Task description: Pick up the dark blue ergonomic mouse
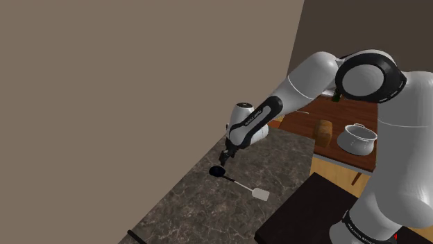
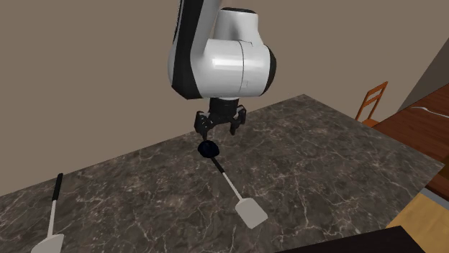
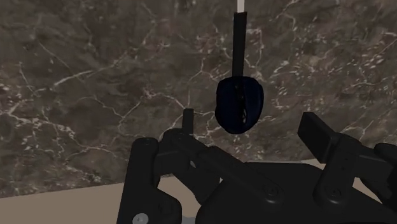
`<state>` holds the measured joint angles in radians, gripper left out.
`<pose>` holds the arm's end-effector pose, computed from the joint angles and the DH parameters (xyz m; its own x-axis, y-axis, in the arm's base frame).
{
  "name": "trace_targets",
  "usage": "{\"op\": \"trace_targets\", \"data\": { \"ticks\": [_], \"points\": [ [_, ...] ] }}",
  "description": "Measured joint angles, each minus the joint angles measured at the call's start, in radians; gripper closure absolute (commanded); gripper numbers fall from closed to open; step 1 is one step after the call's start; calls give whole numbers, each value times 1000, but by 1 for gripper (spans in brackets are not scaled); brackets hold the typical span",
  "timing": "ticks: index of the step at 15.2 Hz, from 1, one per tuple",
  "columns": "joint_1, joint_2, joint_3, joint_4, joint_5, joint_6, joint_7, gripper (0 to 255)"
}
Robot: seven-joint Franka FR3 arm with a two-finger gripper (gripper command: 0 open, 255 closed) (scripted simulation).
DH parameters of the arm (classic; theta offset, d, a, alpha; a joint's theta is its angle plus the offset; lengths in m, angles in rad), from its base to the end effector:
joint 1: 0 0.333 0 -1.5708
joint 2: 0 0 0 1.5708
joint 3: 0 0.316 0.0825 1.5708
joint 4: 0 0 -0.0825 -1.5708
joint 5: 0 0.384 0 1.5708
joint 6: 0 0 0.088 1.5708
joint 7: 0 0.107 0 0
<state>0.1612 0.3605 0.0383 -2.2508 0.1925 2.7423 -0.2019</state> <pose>0.5451 0.1027 0.2151 0.9665 0.2156 0.1395 0.2285 -0.9699 -0.0838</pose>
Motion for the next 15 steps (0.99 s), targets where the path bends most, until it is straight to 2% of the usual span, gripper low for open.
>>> {"op": "trace_targets", "data": {
  "ticks": [6, 13, 14, 15],
  "points": [
    [-6, 208, 46, 164, 21, 77, -50, 0],
    [-15, 306, 58, 205, 26, 136, -69, 0],
    [-15, 310, 59, 207, 26, 138, -69, 255],
    [-15, 312, 59, 208, 26, 139, -70, 255]
  ]
}}
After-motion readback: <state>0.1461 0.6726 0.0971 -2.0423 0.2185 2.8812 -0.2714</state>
